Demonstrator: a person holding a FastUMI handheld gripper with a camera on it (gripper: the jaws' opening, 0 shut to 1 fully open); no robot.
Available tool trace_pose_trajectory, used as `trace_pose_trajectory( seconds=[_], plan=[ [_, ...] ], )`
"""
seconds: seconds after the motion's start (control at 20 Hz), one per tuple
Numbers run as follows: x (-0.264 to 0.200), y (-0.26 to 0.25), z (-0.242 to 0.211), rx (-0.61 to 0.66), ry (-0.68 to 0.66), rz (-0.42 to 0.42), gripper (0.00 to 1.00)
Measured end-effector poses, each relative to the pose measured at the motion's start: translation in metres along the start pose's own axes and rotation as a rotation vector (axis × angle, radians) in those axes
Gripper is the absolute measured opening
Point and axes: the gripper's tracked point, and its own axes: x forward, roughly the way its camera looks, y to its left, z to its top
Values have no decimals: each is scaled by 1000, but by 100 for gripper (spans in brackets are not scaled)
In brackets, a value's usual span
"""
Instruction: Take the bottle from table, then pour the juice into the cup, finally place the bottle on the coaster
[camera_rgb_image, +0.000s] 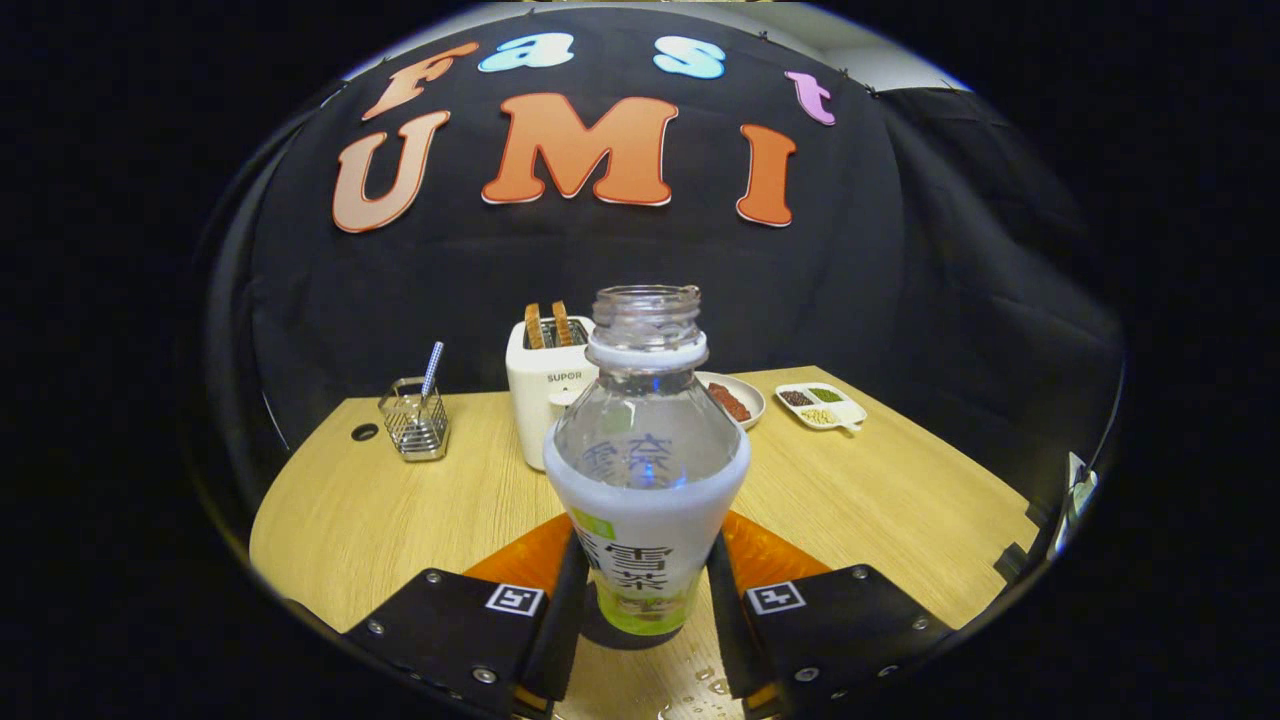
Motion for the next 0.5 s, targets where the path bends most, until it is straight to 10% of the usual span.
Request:
trace_pose_trajectory(
  seconds=[0.5],
  plan=[
    [25,13,-40,45,66,28,62]
  ],
)
